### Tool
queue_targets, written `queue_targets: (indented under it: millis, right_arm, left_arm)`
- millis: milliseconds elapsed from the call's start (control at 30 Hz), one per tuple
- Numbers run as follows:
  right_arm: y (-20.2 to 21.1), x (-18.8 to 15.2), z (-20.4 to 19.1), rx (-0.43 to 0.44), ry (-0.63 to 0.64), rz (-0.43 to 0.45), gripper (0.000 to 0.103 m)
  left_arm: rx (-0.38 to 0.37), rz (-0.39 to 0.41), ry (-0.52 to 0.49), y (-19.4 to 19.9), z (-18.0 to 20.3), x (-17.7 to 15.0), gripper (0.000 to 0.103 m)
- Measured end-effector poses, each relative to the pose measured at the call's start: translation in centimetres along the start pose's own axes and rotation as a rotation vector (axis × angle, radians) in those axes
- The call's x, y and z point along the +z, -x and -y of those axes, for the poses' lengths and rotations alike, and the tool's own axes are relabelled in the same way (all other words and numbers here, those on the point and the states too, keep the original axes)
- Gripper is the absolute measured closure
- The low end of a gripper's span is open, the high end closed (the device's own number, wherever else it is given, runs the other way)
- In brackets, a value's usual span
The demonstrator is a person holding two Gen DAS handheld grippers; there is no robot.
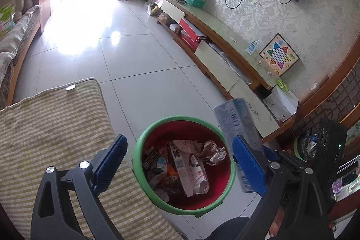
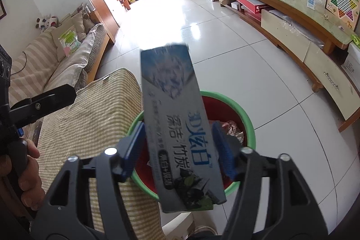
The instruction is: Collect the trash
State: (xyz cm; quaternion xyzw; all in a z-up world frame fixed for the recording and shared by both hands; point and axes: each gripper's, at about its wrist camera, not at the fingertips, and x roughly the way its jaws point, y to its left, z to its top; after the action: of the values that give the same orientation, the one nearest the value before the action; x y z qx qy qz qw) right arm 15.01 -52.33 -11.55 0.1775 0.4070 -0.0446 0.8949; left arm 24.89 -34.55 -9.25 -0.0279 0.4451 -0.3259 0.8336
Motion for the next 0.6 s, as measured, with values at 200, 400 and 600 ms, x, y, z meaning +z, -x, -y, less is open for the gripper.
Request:
queue_targets:
  millis: [200, 400, 600]
  right_arm:
    - [0.0, 0.1, -1.6, -0.020, 0.043, 0.008, 0.006]
    - [1.0, 0.2, -3.0, -0.030, 0.057, 0.029, 0.005]
    - [3.7, 0.4, -5.8, -0.038, 0.078, 0.097, 0.005]
  left_arm:
    - [0.039, 0.013, 0.022, 1.7, -1.9, -0.3, 0.013]
    - [0.065, 0.029, 0.022, 3.8, -3.0, -0.6, 0.008]
    - [0.151, 0.065, -0.021, 7.7, -3.1, -1.7, 0.008]
